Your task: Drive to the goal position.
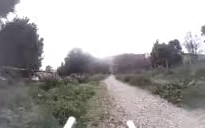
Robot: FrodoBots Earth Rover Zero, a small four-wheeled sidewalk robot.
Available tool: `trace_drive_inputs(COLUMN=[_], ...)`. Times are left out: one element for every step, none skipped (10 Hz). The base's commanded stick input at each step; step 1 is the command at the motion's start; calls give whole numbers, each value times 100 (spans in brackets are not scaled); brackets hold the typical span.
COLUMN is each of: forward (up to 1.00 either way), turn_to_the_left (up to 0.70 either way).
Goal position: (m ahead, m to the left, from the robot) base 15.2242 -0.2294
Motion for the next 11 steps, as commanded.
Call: trace_drive_inputs(forward=[70,70,70,70,70,70,70,70,70,70,70], turn_to_the_left=[0,0,0,0,0,0,0,0,0,0,0])
